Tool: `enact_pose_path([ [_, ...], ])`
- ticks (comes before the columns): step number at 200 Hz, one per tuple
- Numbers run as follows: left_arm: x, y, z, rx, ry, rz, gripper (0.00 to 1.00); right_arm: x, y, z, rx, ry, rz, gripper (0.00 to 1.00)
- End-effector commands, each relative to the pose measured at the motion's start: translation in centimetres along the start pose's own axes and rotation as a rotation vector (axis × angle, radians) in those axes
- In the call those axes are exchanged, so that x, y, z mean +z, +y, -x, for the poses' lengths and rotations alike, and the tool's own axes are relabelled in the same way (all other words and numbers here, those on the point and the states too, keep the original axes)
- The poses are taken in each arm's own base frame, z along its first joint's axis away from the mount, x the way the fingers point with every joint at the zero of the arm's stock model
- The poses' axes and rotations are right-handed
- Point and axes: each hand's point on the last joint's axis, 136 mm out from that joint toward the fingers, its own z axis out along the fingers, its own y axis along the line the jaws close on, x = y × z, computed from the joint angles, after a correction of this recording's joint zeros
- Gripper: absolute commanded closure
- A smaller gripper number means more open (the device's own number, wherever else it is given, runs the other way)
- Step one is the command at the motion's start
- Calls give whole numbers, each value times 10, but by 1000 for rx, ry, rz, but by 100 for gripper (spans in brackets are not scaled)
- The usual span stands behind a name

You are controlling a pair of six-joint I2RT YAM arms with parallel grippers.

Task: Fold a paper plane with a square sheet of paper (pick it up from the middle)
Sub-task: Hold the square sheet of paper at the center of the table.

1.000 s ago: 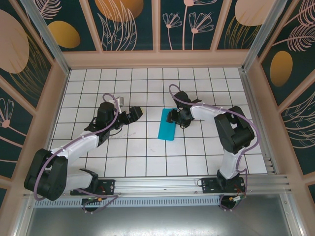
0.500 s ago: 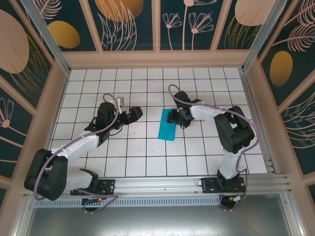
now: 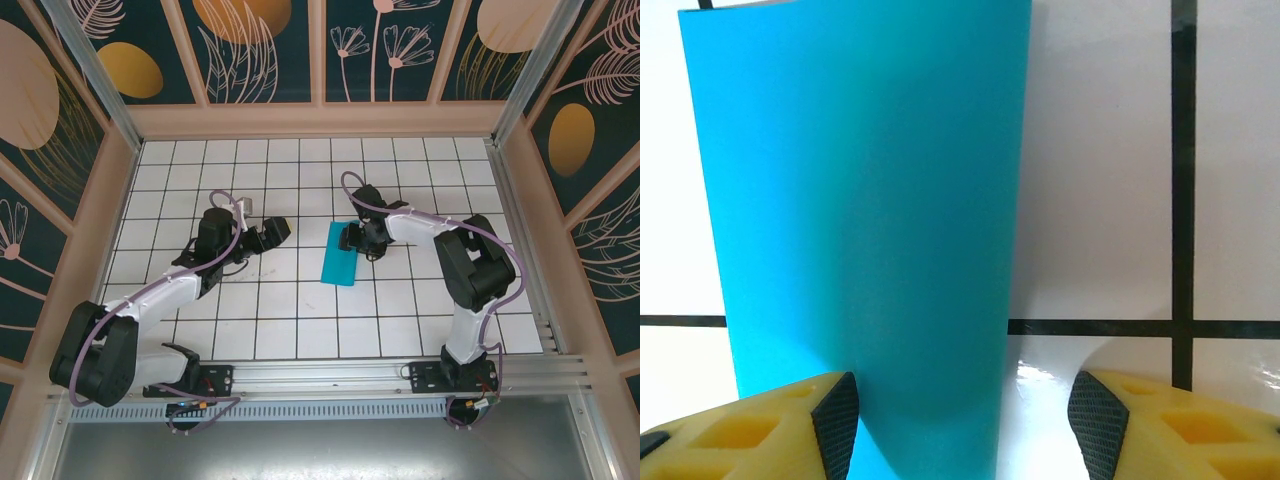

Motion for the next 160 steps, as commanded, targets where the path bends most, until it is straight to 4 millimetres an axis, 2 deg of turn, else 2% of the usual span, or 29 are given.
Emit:
enact_pose_path([
  [1,2,-7,0,6,0,-35,1,18,-26,-11,-3,45,-116,36],
  [60,5,-6,0,-5,6,-31,3,20,-29,-12,1,52,-129,36],
  [94,17,-7,-2,-12,43,-21,22,20,-30,-13,1,54,-137,36],
  [160,64,-13,-26,14,172,30,59,23,-34,-16,6,62,-151,36],
])
